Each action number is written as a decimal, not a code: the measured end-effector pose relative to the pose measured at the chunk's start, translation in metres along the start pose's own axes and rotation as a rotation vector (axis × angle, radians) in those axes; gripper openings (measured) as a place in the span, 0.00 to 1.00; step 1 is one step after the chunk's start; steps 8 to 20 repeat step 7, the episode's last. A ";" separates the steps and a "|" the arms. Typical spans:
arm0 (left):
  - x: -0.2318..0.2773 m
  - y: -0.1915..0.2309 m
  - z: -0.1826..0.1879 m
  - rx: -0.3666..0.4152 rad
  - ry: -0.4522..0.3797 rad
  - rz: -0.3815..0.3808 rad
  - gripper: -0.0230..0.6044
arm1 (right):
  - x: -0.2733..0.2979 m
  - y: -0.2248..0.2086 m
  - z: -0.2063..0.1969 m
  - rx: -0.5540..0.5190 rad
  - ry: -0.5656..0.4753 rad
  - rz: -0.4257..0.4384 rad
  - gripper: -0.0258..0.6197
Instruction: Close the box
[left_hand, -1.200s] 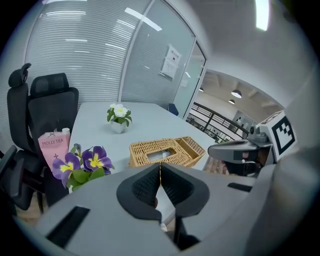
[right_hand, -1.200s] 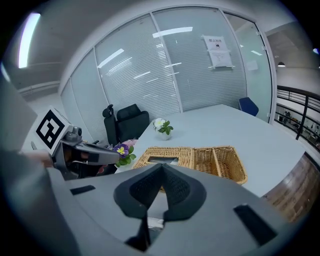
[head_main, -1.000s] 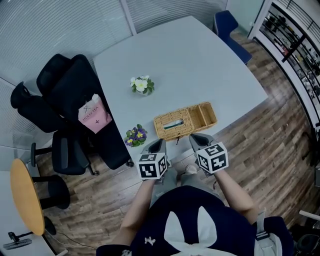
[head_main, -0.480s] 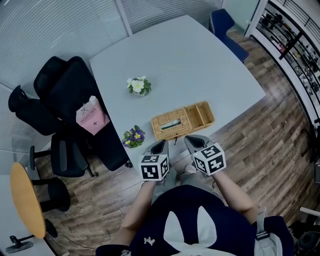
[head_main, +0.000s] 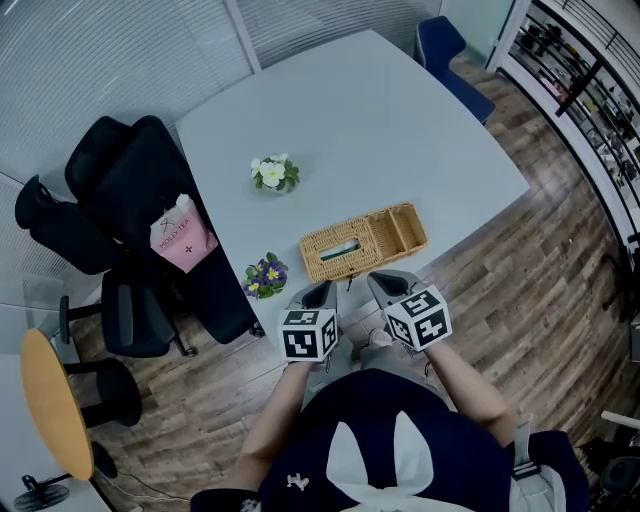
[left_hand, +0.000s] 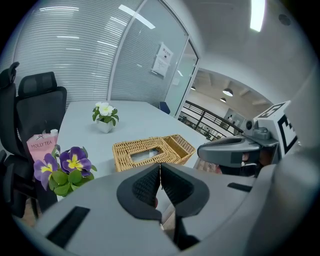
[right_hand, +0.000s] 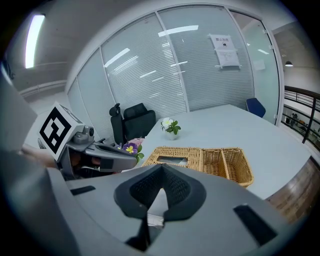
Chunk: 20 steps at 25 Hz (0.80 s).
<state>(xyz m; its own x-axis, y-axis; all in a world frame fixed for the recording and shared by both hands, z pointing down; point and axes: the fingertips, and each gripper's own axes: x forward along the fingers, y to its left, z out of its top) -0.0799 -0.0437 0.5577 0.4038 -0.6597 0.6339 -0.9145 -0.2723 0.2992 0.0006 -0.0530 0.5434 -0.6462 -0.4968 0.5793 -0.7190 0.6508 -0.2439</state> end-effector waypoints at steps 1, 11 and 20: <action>0.000 0.000 0.000 0.002 0.002 -0.001 0.08 | 0.000 0.000 0.000 -0.001 0.001 0.000 0.04; 0.002 -0.003 -0.001 0.015 0.013 -0.004 0.08 | -0.003 -0.004 0.000 -0.002 0.002 -0.010 0.04; 0.002 -0.003 -0.001 0.015 0.013 -0.004 0.08 | -0.003 -0.004 0.000 -0.002 0.002 -0.010 0.04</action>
